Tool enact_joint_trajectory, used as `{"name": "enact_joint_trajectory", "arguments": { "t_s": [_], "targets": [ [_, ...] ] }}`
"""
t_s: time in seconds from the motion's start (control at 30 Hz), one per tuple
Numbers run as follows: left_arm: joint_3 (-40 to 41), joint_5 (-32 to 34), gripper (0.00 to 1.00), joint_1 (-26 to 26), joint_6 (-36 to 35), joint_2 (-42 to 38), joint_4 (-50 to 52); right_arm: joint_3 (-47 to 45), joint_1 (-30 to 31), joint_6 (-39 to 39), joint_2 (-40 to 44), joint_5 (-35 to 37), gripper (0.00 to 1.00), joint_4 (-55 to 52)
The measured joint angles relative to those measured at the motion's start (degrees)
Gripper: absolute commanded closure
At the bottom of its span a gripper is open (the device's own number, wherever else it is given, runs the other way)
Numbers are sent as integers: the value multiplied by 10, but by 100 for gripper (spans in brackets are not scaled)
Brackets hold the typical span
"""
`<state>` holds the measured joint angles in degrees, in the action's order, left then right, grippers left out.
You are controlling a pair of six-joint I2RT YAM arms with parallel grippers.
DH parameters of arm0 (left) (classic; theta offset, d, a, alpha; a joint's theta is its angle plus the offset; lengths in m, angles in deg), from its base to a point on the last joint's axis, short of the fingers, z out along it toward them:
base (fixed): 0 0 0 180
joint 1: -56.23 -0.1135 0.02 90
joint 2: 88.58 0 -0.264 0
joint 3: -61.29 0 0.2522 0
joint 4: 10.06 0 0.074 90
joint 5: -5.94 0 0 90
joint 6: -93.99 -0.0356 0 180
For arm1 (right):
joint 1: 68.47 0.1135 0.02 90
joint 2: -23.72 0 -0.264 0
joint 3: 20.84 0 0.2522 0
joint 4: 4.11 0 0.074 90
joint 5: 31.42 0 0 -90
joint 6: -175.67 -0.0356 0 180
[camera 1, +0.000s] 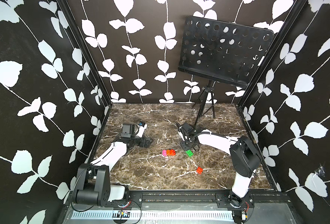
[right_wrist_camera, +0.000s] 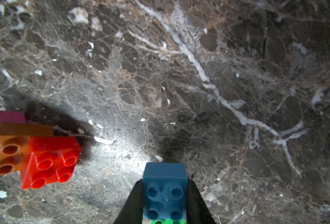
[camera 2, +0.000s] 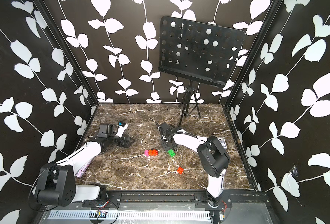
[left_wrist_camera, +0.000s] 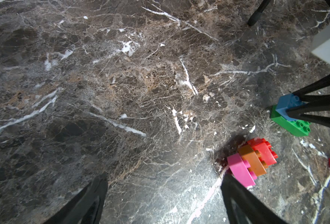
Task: Assemble the letter y with lego
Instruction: Assemble the lego brick with the lego brick.
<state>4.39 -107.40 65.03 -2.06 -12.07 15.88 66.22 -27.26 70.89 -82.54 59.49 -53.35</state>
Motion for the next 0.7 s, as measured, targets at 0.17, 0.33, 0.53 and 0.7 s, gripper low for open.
{"name": "enact_joint_trajectory", "arguments": {
  "t_s": [0.17, 0.33, 0.53, 0.7],
  "targets": [
    [0, 0, 7, 0, 0, -2, 0, -19, 0, -28, 6, -3, 92, 18],
    [0, 0, 7, 0, 0, -3, 0, -62, 0, -80, 33, -3, 94, 68],
    [0, 0, 7, 0, 0, -3, 0, -103, 13, -92, 62, 31, 94, 119],
    [0, 0, 7, -2, 0, -5, 0, -122, 21, -92, 70, 52, 94, 141]
  ]
}}
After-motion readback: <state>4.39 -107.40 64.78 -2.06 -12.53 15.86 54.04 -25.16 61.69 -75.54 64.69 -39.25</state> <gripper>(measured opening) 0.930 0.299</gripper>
